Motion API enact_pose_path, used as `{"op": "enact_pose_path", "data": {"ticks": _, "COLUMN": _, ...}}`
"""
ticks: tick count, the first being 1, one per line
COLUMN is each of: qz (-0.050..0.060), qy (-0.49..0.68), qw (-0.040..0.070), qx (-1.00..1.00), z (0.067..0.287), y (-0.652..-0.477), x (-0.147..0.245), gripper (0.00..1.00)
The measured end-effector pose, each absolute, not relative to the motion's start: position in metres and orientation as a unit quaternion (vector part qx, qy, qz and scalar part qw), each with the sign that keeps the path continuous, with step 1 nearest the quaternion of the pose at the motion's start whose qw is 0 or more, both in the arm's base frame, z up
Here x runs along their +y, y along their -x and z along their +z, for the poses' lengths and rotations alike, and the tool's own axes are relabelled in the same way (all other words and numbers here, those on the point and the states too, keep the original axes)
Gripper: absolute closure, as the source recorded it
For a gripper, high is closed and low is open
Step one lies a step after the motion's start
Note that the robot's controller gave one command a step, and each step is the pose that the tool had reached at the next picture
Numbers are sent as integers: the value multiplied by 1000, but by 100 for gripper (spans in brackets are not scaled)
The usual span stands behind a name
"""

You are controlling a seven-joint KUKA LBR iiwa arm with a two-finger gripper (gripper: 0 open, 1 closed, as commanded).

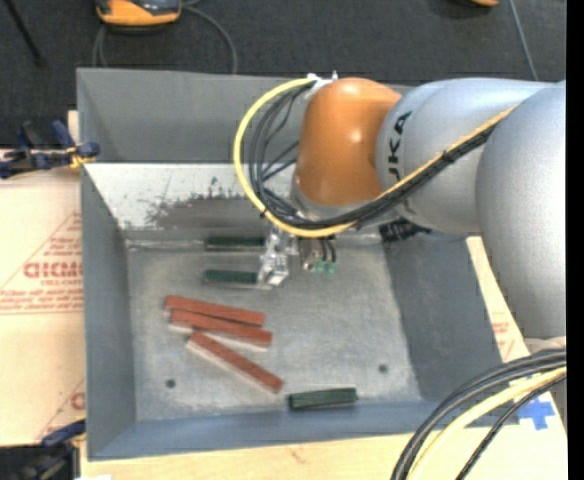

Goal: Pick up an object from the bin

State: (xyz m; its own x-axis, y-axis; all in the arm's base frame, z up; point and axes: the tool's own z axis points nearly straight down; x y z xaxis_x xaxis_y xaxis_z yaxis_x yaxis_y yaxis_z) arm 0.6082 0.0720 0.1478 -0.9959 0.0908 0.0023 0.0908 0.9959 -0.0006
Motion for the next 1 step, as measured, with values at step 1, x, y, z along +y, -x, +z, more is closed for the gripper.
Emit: {"op": "enact_pose_path", "data": {"ticks": 1, "qz": 0, "qy": 46, "qw": 0, "qx": -999, "z": 215, "y": -605, "x": 64, "gripper": 100}}
